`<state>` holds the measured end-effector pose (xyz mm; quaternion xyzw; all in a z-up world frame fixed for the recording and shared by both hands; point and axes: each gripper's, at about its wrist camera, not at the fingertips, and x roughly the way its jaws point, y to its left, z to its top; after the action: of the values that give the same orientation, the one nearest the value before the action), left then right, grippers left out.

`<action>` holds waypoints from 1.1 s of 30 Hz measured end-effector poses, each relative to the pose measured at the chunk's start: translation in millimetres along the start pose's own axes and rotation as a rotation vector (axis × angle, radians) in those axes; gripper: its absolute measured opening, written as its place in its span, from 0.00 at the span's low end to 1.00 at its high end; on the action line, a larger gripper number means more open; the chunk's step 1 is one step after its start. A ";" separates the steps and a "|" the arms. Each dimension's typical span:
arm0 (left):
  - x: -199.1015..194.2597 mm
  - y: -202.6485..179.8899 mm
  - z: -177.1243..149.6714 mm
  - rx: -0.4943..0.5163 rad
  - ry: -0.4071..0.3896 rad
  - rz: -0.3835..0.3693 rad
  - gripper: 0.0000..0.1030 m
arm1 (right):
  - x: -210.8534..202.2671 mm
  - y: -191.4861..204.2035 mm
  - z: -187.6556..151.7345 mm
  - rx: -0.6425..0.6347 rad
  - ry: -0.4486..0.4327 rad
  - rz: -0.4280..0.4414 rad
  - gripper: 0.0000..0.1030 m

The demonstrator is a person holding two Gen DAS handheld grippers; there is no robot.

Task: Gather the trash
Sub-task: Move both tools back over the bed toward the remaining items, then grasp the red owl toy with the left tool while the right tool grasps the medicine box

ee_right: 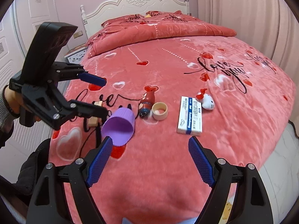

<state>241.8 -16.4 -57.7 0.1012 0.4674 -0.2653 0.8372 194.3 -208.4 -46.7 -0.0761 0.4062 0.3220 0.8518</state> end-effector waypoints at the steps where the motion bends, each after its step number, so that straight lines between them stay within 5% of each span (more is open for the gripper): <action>1: 5.3 5.4 2.7 -0.005 0.006 0.000 0.87 | 5.9 -3.1 2.7 0.002 0.005 0.001 0.80; 17: 103.0 78.7 19.3 -0.102 0.146 -0.059 0.87 | 101.3 -52.5 17.5 0.074 0.090 -0.019 0.80; 33: 122.7 87.4 14.8 -0.110 0.141 -0.076 0.87 | 148.3 -80.6 20.6 0.098 0.093 -0.100 0.80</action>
<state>351.5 7.8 -159.1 0.0555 0.5425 -0.2630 0.7959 325.3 -191.2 -153.7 -0.0695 0.4564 0.2549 0.8496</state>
